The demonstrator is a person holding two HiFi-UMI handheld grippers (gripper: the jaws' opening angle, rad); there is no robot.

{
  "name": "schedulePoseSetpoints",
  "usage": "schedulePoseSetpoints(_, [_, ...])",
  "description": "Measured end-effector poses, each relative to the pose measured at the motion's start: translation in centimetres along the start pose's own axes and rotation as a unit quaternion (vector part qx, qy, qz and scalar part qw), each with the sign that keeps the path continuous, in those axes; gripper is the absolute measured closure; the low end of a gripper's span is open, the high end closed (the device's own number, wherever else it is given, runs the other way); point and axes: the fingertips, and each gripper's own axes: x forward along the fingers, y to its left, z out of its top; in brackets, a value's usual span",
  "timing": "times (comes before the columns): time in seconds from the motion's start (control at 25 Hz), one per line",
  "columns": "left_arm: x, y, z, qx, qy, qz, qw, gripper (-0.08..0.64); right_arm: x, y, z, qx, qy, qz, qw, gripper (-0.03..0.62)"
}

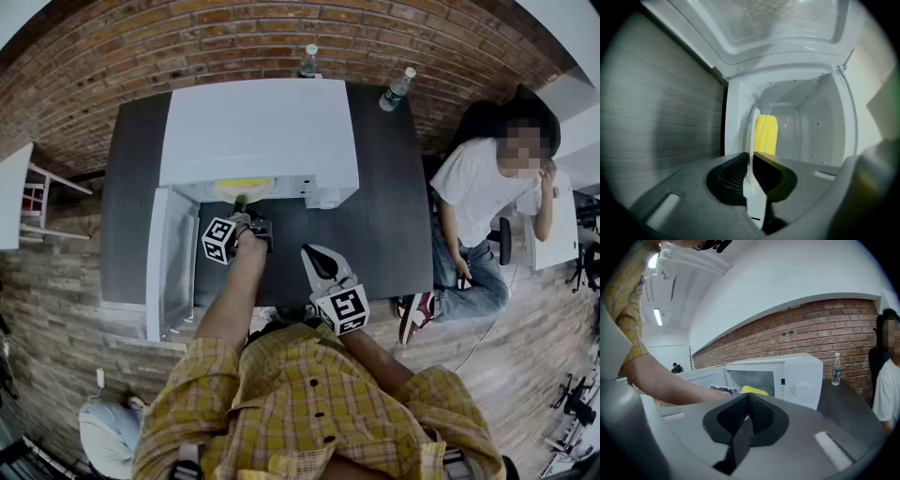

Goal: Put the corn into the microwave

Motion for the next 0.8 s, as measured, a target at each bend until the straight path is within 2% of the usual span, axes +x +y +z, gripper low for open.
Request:
schedulePoseSetpoints(0.08, [0.0,0.2,0.1,0.001,-0.001,0.012,0.9999,0.522,0.0,0.0,0.0,0.001,-0.001,-0.001,1.000,0.588])
schedulePoseSetpoints(0.32, [0.4,1.2,-0.5,0.001,0.028,0.043,0.9987,0.425,-0.1,-0.3,-0.3,-0.001,0.006,-0.005,1.000,0.588])
schedulePoseSetpoints(0.56, [0.8,1.5,-0.4,0.007,0.056,0.055,0.9969,0.399,-0.4,-0.5,-0.6,0.004,0.007,-0.009,1.000,0.588])
schedulePoseSetpoints(0.8, [1.0,1.7,0.0,0.006,0.060,0.060,0.9963,0.387,-0.4,-0.1,-0.5,0.002,0.005,-0.006,1.000,0.588])
